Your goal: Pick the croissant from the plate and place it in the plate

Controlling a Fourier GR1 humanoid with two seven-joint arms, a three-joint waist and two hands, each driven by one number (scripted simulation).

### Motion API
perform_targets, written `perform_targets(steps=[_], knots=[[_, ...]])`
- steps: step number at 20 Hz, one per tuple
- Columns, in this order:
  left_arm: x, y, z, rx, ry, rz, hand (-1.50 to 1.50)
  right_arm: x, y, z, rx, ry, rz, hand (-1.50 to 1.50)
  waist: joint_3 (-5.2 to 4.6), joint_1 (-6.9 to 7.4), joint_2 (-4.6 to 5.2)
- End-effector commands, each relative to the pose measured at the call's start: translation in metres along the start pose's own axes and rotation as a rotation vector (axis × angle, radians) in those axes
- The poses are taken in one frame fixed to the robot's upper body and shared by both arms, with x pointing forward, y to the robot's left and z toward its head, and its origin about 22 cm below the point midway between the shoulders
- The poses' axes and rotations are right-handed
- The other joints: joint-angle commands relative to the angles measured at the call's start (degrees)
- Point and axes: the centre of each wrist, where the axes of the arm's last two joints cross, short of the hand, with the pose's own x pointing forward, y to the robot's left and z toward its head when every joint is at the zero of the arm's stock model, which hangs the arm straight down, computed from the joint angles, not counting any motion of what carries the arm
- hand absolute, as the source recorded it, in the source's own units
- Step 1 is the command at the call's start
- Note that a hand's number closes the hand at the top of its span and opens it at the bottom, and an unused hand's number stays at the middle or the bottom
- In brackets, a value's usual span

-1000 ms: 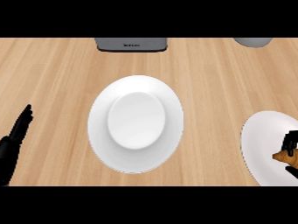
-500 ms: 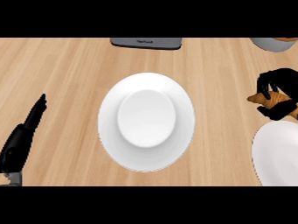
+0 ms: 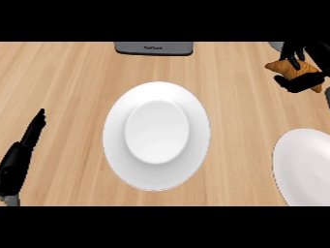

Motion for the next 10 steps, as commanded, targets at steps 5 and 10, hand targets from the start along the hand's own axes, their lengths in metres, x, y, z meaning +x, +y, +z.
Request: perform_targets(steps=[5,10], knots=[[-0.015,0.01,0.012,0.042,0.036,-0.014,0.0,0.041,-0.033,-0.037,-0.014,-0.356,-0.228,1.5,-0.14,-2.58,-1.0],[-0.011,0.014,0.02,0.046,0.043,-0.015,0.0,0.092,-0.034,-0.05,0.029,-0.432,-0.248,1.5,-0.14,-2.86,-1.19]])
